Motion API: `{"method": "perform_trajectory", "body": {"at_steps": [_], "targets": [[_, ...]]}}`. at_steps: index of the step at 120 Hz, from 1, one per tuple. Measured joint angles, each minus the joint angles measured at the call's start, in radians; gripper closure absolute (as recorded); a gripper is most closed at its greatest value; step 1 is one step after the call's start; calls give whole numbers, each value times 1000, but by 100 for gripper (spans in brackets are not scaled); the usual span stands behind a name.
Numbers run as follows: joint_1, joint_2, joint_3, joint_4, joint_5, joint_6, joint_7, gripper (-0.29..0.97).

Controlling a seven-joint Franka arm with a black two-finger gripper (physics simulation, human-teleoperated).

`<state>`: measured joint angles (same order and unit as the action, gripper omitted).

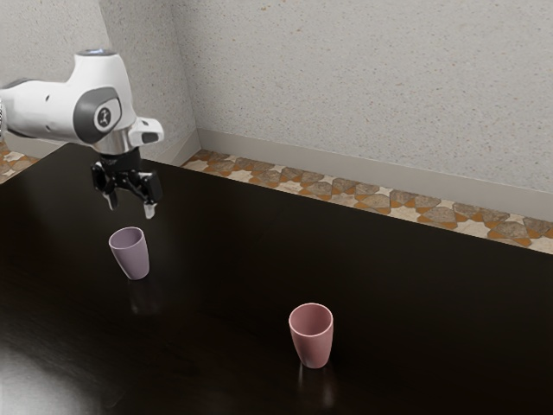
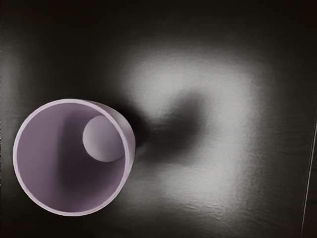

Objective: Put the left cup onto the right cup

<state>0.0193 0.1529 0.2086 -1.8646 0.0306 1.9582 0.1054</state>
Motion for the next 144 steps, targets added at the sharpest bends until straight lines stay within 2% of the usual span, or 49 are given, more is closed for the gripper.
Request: {"method": "perform_trajectory", "body": {"at_steps": [71, 144], "targets": [[13, 107, 3, 20, -5, 56, 69, 0], [19, 166, 3, 21, -12, 102, 102, 0]]}}
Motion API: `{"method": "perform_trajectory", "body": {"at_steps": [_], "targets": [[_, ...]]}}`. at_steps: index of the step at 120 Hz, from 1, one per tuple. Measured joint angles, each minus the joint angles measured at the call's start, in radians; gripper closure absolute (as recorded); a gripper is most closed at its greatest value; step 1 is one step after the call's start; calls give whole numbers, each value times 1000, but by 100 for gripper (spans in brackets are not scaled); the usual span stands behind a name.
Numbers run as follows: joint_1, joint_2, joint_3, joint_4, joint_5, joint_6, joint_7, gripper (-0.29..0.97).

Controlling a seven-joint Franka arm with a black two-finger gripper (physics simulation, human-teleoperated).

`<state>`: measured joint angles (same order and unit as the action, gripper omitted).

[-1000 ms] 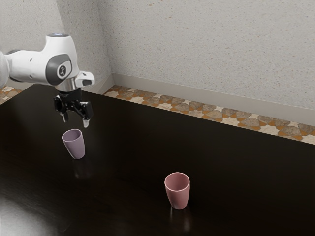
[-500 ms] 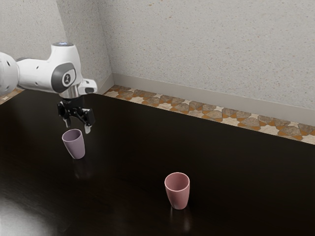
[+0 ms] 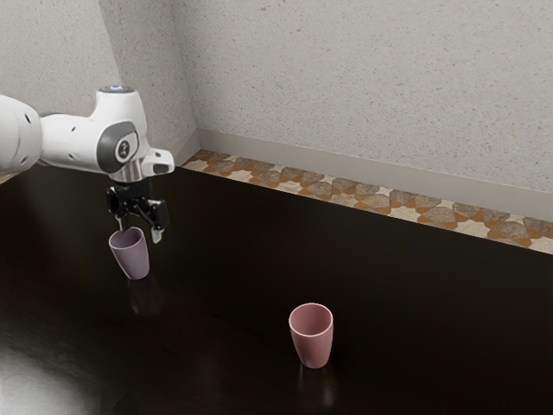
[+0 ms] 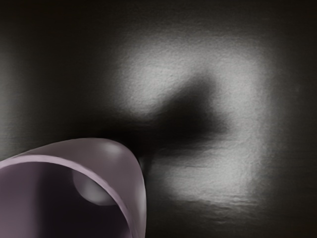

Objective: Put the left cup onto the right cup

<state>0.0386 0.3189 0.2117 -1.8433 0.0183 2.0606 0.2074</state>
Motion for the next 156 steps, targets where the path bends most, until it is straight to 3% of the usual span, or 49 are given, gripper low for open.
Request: {"method": "perform_trajectory", "body": {"at_steps": [156], "targets": [[0, 22, -2, -44, -3, 61, -5, 3]]}}
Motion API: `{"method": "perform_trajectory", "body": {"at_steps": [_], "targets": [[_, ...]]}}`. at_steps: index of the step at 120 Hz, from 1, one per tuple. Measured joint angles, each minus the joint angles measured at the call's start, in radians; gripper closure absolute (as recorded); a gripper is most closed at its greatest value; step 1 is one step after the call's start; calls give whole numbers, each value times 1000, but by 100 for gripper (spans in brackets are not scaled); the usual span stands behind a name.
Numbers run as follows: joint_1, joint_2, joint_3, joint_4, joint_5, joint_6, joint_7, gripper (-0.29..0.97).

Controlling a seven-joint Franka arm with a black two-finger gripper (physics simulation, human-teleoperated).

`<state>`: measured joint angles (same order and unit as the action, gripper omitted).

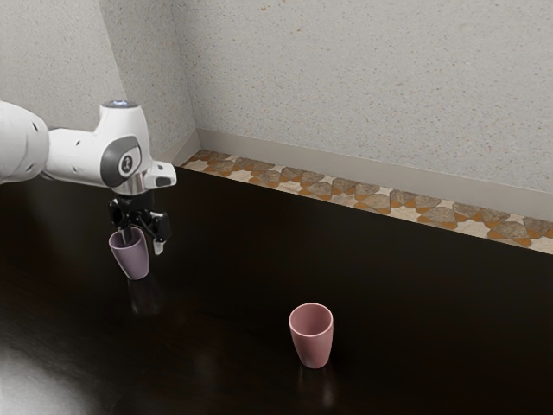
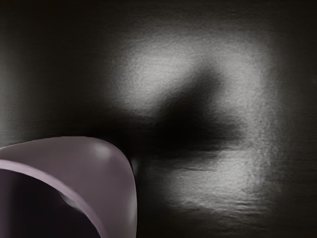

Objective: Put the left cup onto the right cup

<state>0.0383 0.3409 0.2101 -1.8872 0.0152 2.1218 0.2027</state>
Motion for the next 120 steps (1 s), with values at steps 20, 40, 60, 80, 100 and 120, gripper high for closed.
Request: {"method": "perform_trajectory", "body": {"at_steps": [20, 40, 60, 80, 100, 120], "targets": [[0, 3, 0, 0, 0, 5, -1, 9], [1, 6, 0, 0, 0, 7, -2, 14], [10, 8, 1, 0, 0, 9, -2, 16], [13, 9, 0, 0, 0, 10, -2, 18], [14, 13, 0, 0, 1, 10, -2, 25], [14, 16, 0, 0, 1, 14, -2, 33]]}}
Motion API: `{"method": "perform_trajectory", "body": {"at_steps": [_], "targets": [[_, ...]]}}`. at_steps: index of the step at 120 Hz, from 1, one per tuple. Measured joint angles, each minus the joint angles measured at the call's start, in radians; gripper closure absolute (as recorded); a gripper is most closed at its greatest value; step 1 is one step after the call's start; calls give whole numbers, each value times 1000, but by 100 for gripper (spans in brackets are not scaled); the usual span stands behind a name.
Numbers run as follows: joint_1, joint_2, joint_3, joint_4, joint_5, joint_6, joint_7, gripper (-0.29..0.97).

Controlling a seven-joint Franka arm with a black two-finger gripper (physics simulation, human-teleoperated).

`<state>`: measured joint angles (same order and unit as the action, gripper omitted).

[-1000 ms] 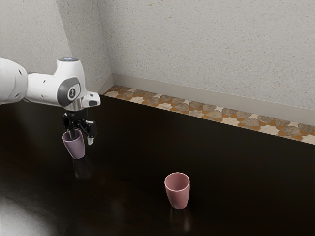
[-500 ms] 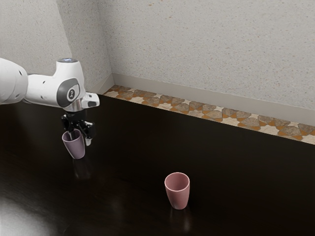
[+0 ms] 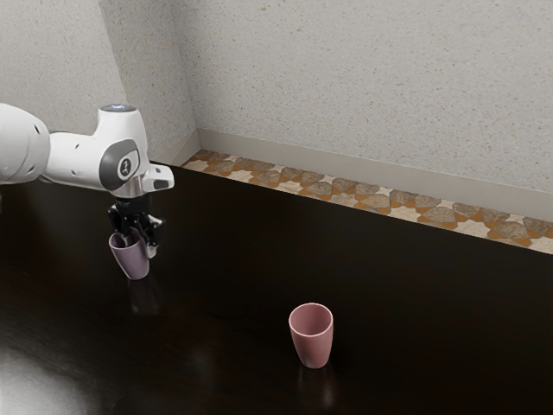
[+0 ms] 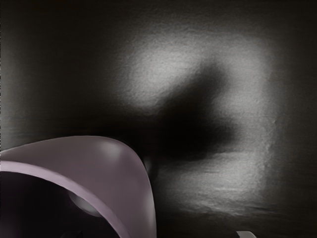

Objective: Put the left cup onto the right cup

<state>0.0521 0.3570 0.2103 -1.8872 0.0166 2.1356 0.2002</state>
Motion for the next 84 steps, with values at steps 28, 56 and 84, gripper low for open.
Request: {"method": "perform_trajectory", "body": {"at_steps": [28, 56, 84], "targets": [[0, 2, 0, 0, 1, 8, 0, 41], [0, 6, 0, 0, 0, 11, -1, 48], [3, 6, 0, 0, 1, 21, -1, 55]]}}
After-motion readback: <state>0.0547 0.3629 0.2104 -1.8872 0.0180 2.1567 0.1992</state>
